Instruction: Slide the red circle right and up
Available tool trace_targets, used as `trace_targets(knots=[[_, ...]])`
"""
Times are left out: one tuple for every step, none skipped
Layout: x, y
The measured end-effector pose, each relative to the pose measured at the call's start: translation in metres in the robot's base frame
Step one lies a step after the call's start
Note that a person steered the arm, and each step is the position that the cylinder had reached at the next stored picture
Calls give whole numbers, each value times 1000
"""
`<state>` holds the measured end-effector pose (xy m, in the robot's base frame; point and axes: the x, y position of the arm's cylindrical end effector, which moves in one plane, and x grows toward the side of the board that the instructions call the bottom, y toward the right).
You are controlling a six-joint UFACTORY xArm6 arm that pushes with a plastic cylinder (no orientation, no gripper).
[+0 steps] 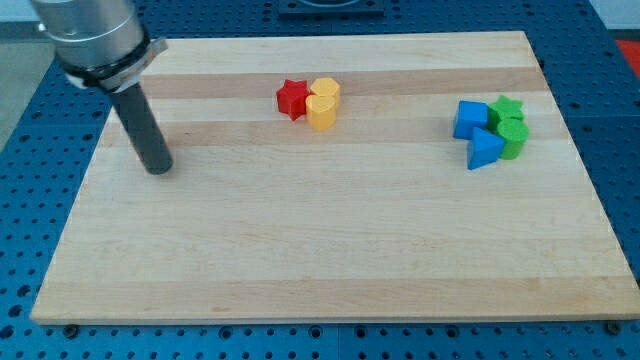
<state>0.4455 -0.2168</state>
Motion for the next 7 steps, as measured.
trace_targets(knots=[[12, -29], [-11, -70], [-77, -70], [-77, -70], [-69, -53], [-50, -51], [-37, -35]])
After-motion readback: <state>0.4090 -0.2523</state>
